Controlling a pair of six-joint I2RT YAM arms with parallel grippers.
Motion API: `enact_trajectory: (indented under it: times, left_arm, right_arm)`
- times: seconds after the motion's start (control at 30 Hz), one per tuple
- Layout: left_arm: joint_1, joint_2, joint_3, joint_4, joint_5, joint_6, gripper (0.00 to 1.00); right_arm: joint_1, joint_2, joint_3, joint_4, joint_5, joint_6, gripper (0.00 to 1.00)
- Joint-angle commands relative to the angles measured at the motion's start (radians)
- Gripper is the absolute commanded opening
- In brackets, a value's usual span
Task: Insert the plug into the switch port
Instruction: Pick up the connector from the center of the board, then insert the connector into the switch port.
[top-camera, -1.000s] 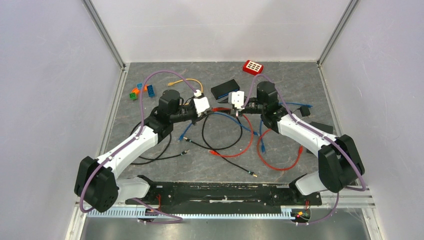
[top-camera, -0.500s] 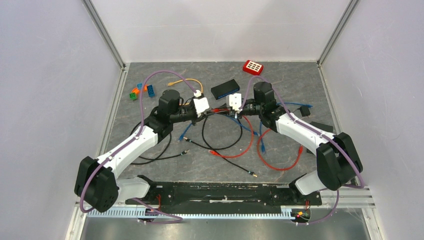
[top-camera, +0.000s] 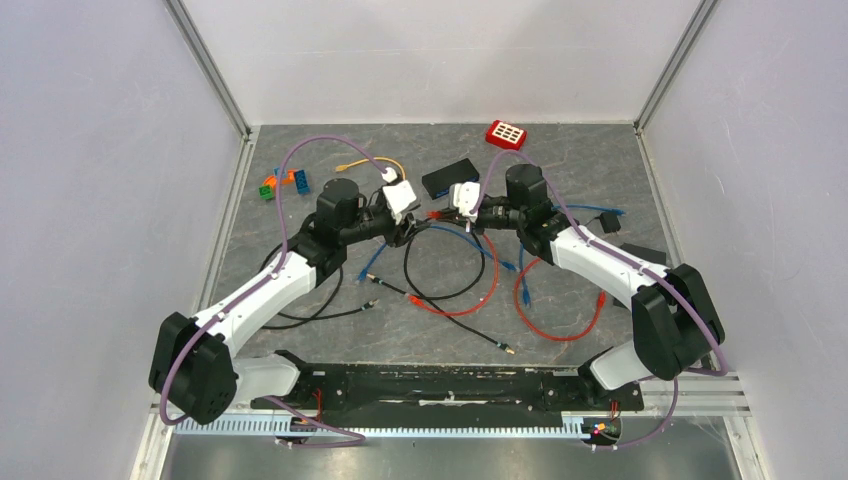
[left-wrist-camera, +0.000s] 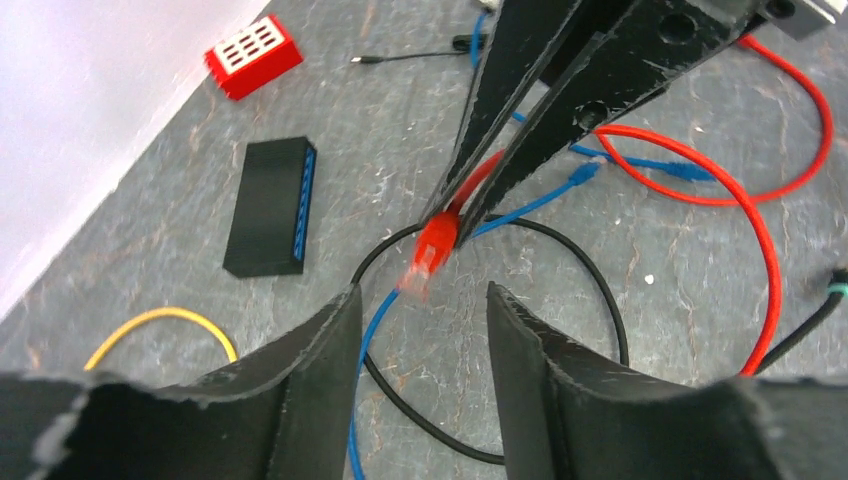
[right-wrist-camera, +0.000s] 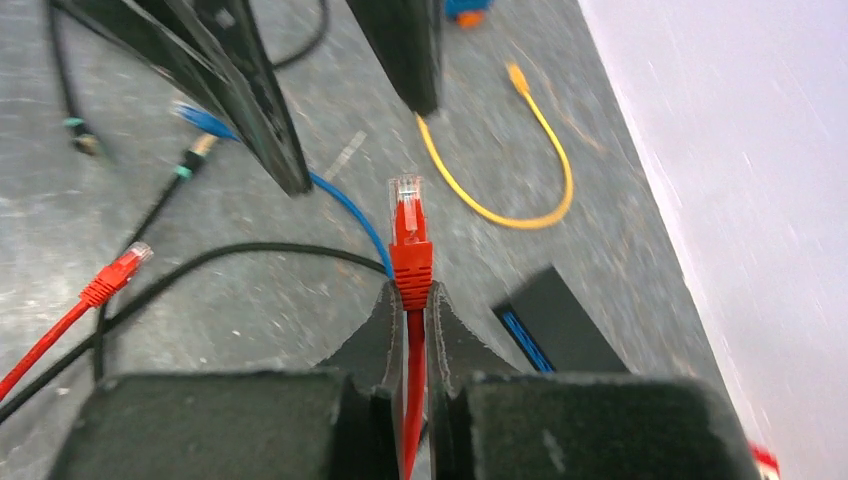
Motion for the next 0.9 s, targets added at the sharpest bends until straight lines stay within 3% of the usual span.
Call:
enact_trajectory:
  times: [0.0,0.2,0.43,0.57,0.73,0.87]
  left_arm:
    - [0.014,0.049,0.113,-0.027,-0.2,-0.191,0.6]
    - [0.062,0.213,0.374,-0.254,-0.351,-0.488,0.61]
    - [0.097,0.421,0.485,-0.159,-0.494,-0.669,0.59]
    - [0.181,0.641,0.651,-0.178,-0.353,-0.84,0.5]
    - [0.191,0.874,0.837,-0.135,-0.293,-0.81,0.48]
    - [0.192,1.035,1.002,-0.204,-0.28,-0.745,0.48]
  right_arm:
    - [-0.037,-0.014,0.052,0.023,0.229,0.108,0.0]
    - [-0.097,0.077,0.084,-0.009,0.45,0.212,0.0]
    - [-0.135,0.26,0.217,-0.127,0.67,0.254,0.0]
    - [-0.153,0.336,0.255,-0.137,0.691,0.278,0.0]
    - [-0.153,0.452,0.326,-0.167,0.707,0.291,0.0]
    - [-0.152,0.537,0.397,-0.198,0.705,0.348,0.0]
